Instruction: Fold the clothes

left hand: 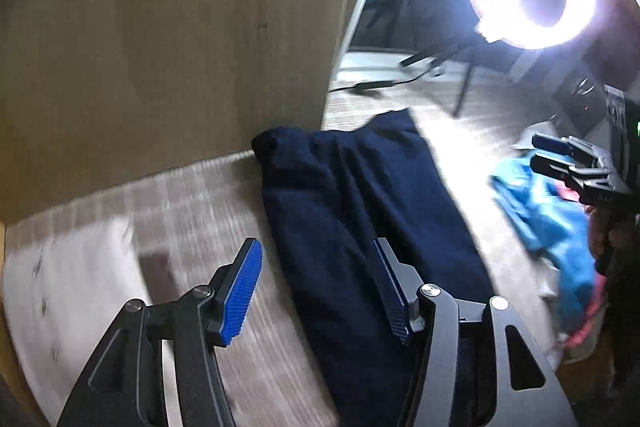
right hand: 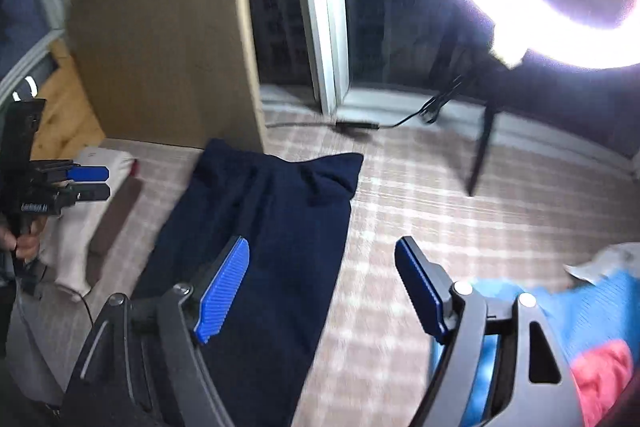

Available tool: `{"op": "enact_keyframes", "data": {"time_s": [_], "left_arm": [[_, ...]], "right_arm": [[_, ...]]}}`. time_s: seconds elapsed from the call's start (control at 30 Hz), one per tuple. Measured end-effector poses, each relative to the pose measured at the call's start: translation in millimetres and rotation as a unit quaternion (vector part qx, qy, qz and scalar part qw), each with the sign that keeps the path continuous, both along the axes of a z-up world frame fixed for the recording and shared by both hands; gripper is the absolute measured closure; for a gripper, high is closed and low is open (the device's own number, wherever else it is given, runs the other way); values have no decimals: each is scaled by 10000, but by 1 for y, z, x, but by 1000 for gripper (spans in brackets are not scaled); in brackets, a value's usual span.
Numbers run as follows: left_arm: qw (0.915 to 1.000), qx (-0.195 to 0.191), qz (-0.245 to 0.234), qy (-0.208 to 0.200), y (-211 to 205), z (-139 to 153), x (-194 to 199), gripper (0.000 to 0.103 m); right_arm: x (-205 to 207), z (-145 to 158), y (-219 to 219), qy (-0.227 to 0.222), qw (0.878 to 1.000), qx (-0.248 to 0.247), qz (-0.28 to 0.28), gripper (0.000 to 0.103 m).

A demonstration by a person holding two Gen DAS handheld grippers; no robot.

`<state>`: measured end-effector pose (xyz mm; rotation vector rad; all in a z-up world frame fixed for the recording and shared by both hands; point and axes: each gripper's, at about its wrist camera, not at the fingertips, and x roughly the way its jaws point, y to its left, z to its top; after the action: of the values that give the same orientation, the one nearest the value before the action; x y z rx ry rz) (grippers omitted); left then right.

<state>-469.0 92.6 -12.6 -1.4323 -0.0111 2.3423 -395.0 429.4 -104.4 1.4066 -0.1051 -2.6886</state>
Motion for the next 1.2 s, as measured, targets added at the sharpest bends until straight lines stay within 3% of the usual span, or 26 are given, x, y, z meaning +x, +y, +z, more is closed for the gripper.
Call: {"op": "enact_keyframes", "data": {"time_s": [0.3, 0.73, 0.77, 0.8, 0.83, 0.87, 0.9, 1.07, 1.2], "left_arm": [[9954, 307, 343, -836, 6, -77, -100, 49], [9952, 71, 253, -944, 31, -105, -137, 48], [9952, 89, 288, -932, 31, -106, -138, 50], [9952, 117, 319, -916, 30, -107, -139, 51], [9955, 201, 318, -870, 29, -107, -140, 60], [9957, 260, 280, -839, 28, -107, -139, 69], [9959, 319, 243, -808, 26, -107, -139, 92], [9969, 578, 56, -533, 20, -83, -122, 96], [9965, 818, -145, -99, 10, -30, -91, 96]], "right_arm": [[-109, -81, 15, -740, 9970, -207, 126, 28], [-154, -115, 0, -1022, 9908, -516, 726, 29], [-155, -114, -2, -970, 9911, -516, 754, 31], [-155, -112, -4, -945, 9909, -558, 777, 41], [-156, -111, -5, -920, 9907, -601, 799, 53], [-157, -109, -6, -917, 9903, -662, 805, 79], [-156, -108, -7, -933, 9893, -769, 811, 93], [-140, -74, -11, -650, 9894, -907, 933, 93], [-108, -24, -11, -270, 9893, -1056, 973, 94]]}}
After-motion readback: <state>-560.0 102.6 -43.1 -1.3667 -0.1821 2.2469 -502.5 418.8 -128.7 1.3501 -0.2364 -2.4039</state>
